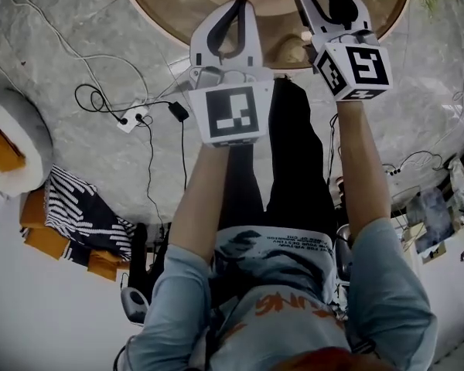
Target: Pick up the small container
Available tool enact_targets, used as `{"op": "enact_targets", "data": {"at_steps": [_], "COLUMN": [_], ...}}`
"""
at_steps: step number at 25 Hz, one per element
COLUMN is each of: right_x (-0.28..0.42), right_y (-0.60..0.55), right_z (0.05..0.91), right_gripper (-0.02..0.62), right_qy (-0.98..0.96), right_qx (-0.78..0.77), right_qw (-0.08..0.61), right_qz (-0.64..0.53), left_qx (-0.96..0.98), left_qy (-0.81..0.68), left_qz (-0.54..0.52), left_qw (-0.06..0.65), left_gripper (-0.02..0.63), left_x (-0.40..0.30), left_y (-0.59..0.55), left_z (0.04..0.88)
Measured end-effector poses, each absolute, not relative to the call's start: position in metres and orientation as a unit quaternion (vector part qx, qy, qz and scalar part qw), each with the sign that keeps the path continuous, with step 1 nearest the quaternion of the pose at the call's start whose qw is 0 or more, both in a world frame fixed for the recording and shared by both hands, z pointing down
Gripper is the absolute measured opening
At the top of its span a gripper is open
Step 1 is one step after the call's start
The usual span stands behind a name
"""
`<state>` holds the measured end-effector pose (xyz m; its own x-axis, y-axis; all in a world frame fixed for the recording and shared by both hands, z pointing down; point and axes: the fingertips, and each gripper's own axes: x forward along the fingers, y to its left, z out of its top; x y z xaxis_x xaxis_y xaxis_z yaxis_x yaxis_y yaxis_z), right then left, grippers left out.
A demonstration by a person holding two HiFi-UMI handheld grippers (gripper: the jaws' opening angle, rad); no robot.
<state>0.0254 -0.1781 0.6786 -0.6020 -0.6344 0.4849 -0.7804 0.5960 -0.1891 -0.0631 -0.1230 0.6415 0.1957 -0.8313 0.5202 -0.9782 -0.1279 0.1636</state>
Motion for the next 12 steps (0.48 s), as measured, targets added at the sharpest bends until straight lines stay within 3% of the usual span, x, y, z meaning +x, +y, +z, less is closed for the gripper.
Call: {"op": "enact_targets", "data": {"at_steps": [12], "right_x": [-0.001], "right_y": [-0.232], "right_z": [0.686], "right_gripper": [0.199], "right_qy": [-0.886], "right_qx": [0.399], "right_qw": [0.194], "right_qz": [0.135], "left_qx": [0.726], "left_qy": [-0.604], "left_qz": [0.179], "left_qw": [0.277], "left_gripper": [0.023], "left_x": [-0.061], "left_y": [-0.091], "left_z": [0.667]}}
